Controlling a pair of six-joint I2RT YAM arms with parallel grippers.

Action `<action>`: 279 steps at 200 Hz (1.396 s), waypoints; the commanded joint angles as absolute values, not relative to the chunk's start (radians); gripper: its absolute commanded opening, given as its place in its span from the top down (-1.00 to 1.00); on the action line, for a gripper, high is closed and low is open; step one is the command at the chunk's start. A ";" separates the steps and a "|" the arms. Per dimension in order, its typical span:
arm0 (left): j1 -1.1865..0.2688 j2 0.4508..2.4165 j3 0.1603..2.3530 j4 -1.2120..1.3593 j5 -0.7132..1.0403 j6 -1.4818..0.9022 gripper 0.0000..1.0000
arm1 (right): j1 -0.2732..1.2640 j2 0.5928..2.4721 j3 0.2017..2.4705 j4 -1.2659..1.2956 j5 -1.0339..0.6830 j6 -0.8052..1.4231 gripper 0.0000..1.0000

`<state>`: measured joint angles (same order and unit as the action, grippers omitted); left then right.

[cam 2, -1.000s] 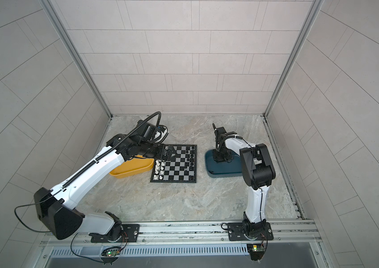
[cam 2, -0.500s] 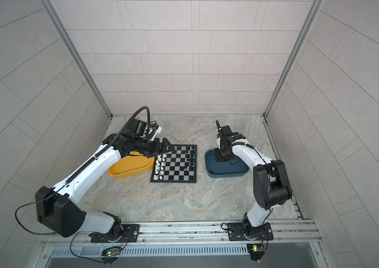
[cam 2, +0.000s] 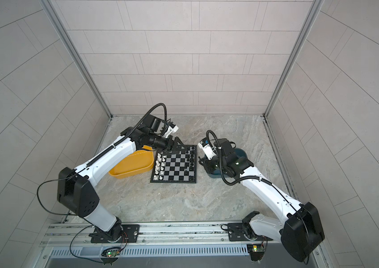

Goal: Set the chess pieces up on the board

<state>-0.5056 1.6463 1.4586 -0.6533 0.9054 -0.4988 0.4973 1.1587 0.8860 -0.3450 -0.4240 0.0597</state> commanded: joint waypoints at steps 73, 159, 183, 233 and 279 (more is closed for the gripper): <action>-0.600 1.739 1.520 -0.653 0.964 -0.485 -0.07 | 0.521 1.139 0.878 -0.233 -0.520 -0.019 0.77; -0.603 1.769 1.543 -0.655 0.963 -0.505 0.34 | 0.523 1.120 0.870 -0.219 -0.539 -0.011 0.77; -0.607 1.773 1.546 -0.655 0.965 -0.508 0.53 | 0.522 1.120 0.871 -0.224 -0.542 -0.015 0.77; -0.612 1.789 1.553 -0.646 0.999 -0.530 1.00 | 0.524 1.105 0.895 -0.255 -0.558 -0.013 0.75; -0.614 1.699 1.477 -0.698 0.807 -0.476 1.00 | 0.521 1.031 0.950 -0.395 -0.446 0.114 -0.41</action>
<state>-0.6067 1.7657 1.5143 -0.6353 0.9504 -0.5396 0.5175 1.1088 0.9035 -0.3065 -0.5262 0.0505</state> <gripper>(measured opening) 0.082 0.535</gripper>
